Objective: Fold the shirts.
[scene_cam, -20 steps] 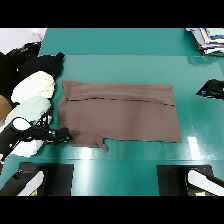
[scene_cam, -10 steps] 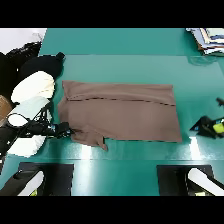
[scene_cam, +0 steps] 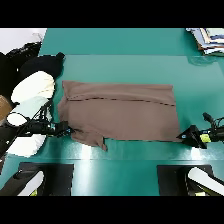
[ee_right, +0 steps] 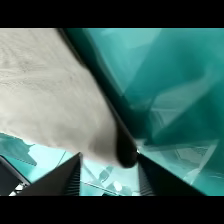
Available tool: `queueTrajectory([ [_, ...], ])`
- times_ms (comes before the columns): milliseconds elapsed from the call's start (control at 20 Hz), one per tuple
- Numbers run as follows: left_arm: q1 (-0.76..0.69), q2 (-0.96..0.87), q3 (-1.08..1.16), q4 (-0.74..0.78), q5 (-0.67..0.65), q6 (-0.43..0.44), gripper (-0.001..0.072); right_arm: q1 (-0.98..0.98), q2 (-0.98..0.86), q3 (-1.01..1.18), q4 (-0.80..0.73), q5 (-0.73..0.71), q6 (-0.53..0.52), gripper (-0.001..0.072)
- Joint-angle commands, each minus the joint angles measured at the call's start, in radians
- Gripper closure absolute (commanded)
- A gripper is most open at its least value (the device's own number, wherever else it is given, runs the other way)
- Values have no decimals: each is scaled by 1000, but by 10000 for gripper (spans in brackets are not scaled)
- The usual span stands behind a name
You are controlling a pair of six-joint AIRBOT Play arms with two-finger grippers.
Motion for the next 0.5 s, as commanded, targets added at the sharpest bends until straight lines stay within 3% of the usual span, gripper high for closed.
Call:
queueTrajectory([
  [0,0,1,1,-1,13,1,684,-2,-7,-10,13,-3,-11,381],
  [50,0,0,1,-1,13,1,684,-2,-7,-10,13,-5,-13,385],
  [100,0,0,1,-1,12,1,684,-2,-7,-10,13,-10,-14,447],
  [200,0,1,1,3,11,1,686,-2,-6,-10,14,-13,-53,697],
  [450,0,66,71,85,-114,-10,688,-3,111,26,3,52,-55,697],
])
